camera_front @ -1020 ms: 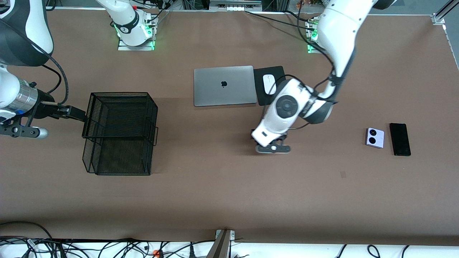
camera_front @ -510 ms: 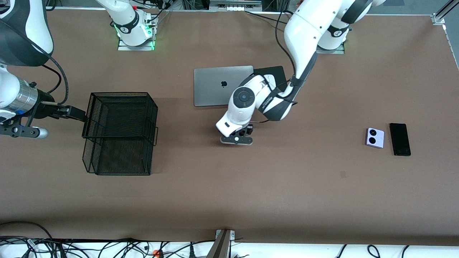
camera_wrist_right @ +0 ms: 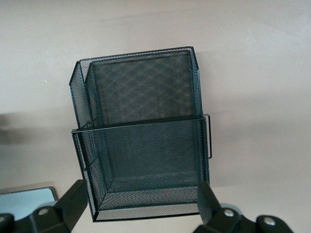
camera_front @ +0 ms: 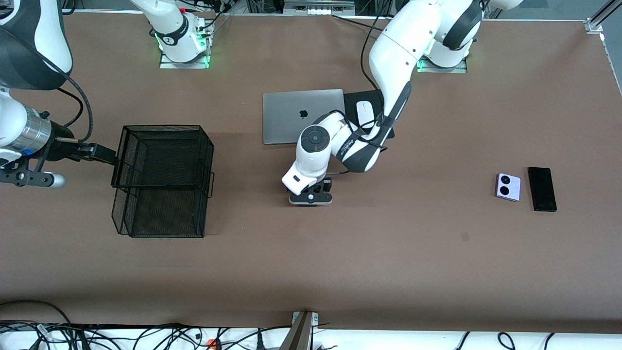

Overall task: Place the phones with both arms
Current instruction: 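Carry the black flip phone beside the laptop and set it down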

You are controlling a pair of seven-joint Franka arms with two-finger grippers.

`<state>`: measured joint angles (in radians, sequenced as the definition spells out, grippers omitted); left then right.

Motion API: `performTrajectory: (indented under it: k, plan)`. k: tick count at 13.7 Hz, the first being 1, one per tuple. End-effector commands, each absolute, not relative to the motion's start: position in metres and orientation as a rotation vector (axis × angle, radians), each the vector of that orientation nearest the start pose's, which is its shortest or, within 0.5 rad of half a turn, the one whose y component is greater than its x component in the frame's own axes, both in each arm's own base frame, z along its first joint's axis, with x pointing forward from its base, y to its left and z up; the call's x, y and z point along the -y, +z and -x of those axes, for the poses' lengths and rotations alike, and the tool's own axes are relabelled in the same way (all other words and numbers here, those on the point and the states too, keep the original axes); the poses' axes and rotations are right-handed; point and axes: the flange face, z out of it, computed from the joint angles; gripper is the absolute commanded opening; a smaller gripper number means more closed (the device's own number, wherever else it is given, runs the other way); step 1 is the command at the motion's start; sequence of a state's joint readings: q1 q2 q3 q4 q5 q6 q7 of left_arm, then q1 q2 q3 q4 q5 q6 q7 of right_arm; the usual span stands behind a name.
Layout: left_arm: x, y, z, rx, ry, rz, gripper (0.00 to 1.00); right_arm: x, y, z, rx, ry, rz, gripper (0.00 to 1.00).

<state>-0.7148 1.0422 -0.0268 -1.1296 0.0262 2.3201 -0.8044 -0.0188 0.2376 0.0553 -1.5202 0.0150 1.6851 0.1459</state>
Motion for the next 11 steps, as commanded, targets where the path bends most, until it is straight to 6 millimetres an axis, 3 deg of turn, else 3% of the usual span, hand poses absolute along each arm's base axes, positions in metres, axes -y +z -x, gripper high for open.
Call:
performTrajectory:
  k: [1,2,3,7,11]
  plan:
    - [0.534,0.184,-0.581,0.116,-0.195,3.251,0.11,-0.022,0.52,-0.626,-0.192,0.115,3.096,1.0]
    - [0.535,0.184,-0.58,0.113,-0.195,3.251,0.46,-0.022,0.52,-0.626,-0.192,0.115,3.096,1.0]
    - [0.535,0.181,-0.579,0.11,-0.192,3.246,0.99,-0.022,0.52,-0.626,-0.192,0.115,3.098,1.0]
    - [0.541,0.18,-0.572,0.146,-0.219,3.212,1.0,-0.021,0.52,-0.626,-0.196,0.117,3.098,1.0]
    - [0.52,0.213,-0.585,0.159,-0.14,3.153,1.0,-0.017,0.522,-0.627,-0.173,0.102,3.1,1.0]
